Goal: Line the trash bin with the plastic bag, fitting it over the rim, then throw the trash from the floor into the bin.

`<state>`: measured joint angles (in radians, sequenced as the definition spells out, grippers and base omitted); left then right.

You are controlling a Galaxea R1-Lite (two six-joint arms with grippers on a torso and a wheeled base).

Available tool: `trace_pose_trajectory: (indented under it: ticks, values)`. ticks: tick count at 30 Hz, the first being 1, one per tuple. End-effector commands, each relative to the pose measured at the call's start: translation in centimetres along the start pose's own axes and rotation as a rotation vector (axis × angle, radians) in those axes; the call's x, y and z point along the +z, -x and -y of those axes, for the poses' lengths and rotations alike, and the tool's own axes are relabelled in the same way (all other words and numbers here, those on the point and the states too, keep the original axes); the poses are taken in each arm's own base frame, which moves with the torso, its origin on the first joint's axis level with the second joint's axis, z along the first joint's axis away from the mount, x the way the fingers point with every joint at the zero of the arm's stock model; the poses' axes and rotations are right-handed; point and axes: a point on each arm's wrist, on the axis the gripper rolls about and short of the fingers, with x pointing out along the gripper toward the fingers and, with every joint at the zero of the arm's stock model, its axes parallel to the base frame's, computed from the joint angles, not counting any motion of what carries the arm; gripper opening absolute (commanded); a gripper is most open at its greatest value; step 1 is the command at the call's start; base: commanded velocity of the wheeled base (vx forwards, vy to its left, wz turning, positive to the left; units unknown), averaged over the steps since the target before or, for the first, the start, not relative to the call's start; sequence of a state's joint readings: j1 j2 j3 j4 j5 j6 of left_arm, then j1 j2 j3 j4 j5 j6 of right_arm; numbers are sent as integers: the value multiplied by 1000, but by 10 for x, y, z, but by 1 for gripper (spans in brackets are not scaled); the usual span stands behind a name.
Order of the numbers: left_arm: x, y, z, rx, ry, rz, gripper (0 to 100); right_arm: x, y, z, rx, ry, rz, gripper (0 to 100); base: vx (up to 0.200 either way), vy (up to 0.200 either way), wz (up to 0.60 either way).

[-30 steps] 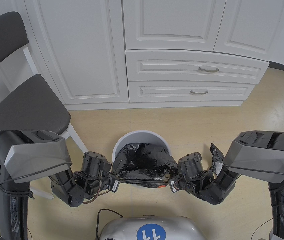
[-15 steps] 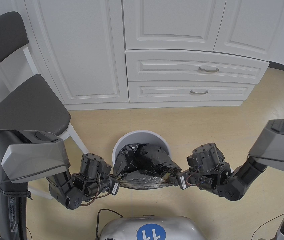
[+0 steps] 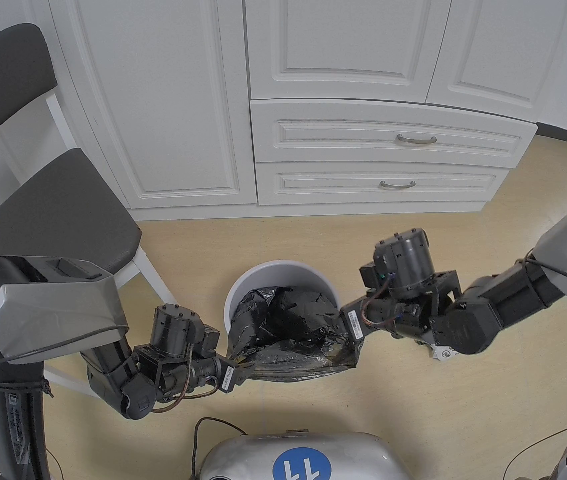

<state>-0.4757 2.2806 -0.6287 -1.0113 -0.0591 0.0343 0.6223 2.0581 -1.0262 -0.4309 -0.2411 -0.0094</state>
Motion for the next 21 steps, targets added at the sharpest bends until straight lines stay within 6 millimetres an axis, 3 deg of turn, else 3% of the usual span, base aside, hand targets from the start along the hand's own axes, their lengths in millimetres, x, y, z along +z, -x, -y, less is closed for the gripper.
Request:
trace_pose_trajectory:
  ticks: [1, 2, 6, 13, 21]
  values:
    - [6, 20, -5, -52, 9, 15, 100, 15, -28, -22, 27, 152, -26, 100, 0, 0, 0]
    - [9, 27, -6, -63, 9, 26, 100, 10, -44, -22, 18, 254, -44, 100, 0, 0, 0]
    - [9, 29, -9, -59, 10, 16, 100, -2, -64, -22, 12, 362, -81, 100, 0, 0, 0]
    - [10, 26, -10, -55, 13, 18, 100, -16, -76, -27, 27, 447, -119, 100, 0, 0, 0]
    - [12, 25, -16, -40, 22, 26, 100, -13, -89, -28, 20, 441, -101, 100, 0, 0, 0]
